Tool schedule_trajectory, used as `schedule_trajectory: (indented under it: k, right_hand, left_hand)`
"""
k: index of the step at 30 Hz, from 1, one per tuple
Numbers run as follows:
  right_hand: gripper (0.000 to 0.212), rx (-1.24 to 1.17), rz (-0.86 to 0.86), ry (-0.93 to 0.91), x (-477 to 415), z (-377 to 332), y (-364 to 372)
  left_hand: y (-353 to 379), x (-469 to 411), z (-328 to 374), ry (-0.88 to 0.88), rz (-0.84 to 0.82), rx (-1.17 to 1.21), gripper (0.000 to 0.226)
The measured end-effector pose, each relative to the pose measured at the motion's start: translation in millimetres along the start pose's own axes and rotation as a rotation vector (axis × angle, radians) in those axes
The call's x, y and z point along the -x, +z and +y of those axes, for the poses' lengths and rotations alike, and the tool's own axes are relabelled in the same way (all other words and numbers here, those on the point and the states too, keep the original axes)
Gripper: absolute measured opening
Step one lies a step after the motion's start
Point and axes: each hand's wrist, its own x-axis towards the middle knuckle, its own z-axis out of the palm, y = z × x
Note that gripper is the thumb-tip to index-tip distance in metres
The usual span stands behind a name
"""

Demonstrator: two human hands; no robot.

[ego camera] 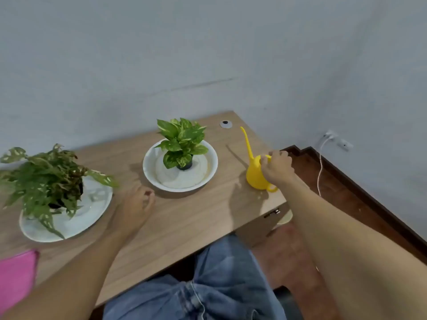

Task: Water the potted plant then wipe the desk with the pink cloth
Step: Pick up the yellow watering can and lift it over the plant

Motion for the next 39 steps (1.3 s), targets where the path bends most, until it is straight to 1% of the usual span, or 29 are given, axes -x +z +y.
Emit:
schedule_trajectory:
  k: [2,4,6,8,12,16,19,21,26,29,36,39]
  right_hand:
    - [0.064,-0.027,0.027,0.122,3,7,6]
    - [0.077,-0.131,0.033,0.242,9,13,12]
    - [0.089,-0.195,0.01,0.316,16,13,19]
    - [0.094,-0.207,-0.019,0.362,22,12,24]
    - [0.076,-0.219,0.025,0.435,26,12,43]
    - [0.065,-0.267,0.142,0.382,20,16,58]
    - [0.062,-0.362,0.229,0.313,18,19,67]
    - [0.061,-0.421,0.263,0.324,19,19,72]
    - [0.056,-0.538,0.311,0.394,21,15,73]
    - [0.057,-0.604,0.342,0.456,20,11,74]
    - [0.056,-0.726,0.388,0.576,17,4,70]
    - [0.055,-0.748,0.37,0.609,16,0,64]
  left_hand:
    - [9,3,2,-0.089,-0.001,0.004,0.021]
    - [25,8,3,-0.158,-0.038,-0.053,0.038]
    - [45,11,-1,-0.193,-0.077,-0.11,0.059]
    - [54,11,-4,-0.215,-0.094,-0.118,0.07]
    - [58,17,-11,-0.175,-0.114,-0.111,0.07]
    - [57,23,-18,-0.155,-0.1,-0.115,0.077]
    - [57,22,-16,-0.159,-0.098,-0.086,0.078]
    - [57,23,-17,-0.152,-0.095,-0.082,0.077]
    - [57,25,-17,-0.162,-0.089,-0.07,0.073]
    - [57,25,-17,-0.17,-0.076,-0.069,0.068]
    - [57,25,-14,-0.2,-0.054,-0.086,0.068]
    - [57,26,-13,-0.219,-0.045,-0.096,0.069]
